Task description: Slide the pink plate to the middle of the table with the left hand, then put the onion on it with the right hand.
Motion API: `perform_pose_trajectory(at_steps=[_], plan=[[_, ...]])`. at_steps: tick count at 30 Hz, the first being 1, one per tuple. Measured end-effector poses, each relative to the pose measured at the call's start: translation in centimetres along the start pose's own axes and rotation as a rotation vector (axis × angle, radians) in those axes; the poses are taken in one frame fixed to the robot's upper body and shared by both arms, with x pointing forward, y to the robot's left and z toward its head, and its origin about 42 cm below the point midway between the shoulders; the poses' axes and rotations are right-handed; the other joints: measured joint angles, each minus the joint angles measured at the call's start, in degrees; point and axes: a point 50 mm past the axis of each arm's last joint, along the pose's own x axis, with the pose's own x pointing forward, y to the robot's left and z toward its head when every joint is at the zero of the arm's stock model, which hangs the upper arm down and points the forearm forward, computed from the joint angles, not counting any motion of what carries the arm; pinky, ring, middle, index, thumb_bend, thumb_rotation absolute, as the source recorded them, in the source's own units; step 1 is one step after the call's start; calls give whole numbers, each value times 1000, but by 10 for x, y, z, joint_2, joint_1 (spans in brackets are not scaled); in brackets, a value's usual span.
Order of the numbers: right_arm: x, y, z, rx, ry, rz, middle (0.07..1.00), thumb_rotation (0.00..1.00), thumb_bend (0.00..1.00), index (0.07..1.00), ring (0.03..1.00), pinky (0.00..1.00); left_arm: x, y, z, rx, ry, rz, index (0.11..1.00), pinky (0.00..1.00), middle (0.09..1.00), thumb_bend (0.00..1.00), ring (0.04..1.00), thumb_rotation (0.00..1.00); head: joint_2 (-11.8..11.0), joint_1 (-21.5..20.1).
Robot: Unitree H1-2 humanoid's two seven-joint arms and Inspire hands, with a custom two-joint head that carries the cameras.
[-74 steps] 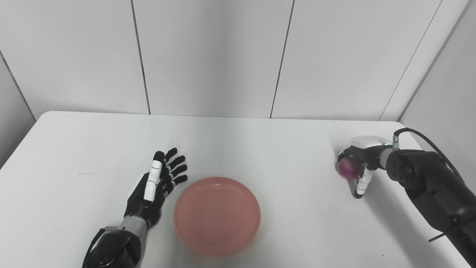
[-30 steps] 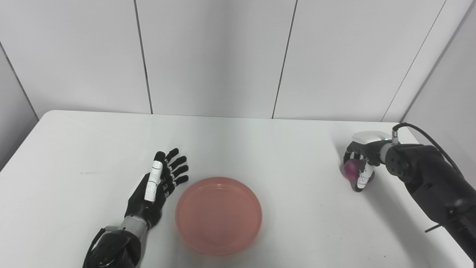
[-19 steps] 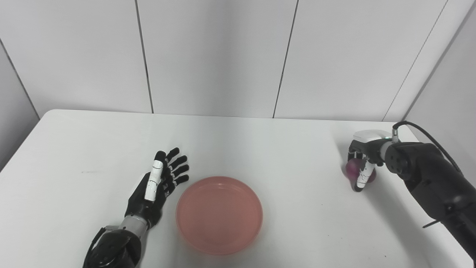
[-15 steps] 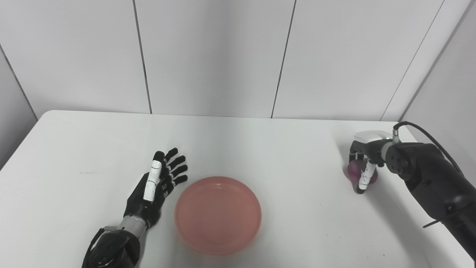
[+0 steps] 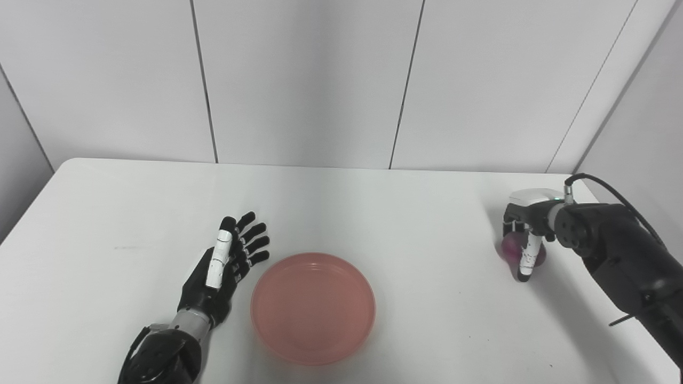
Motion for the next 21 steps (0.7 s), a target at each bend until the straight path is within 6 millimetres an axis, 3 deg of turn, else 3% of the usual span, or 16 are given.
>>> perform_pose_trajectory(at_steps=[7,18,21], plan=[[-8,-14,9,-34,-22,29,487,4,528,496,419,323,0,1,0,-1,1,2,911,848,903,752,886,959,0,0],[-61,-97,38,-102,-126,-187,457,4,527,518,360,273,1,0,0,-1,2,-4,916,865,909,743,890,966,-1,2],[-67,-102,45,-113,-145,-203,465,6,529,510,389,371,1,0,0,-1,1,-4,918,863,911,742,889,966,-2,2]])
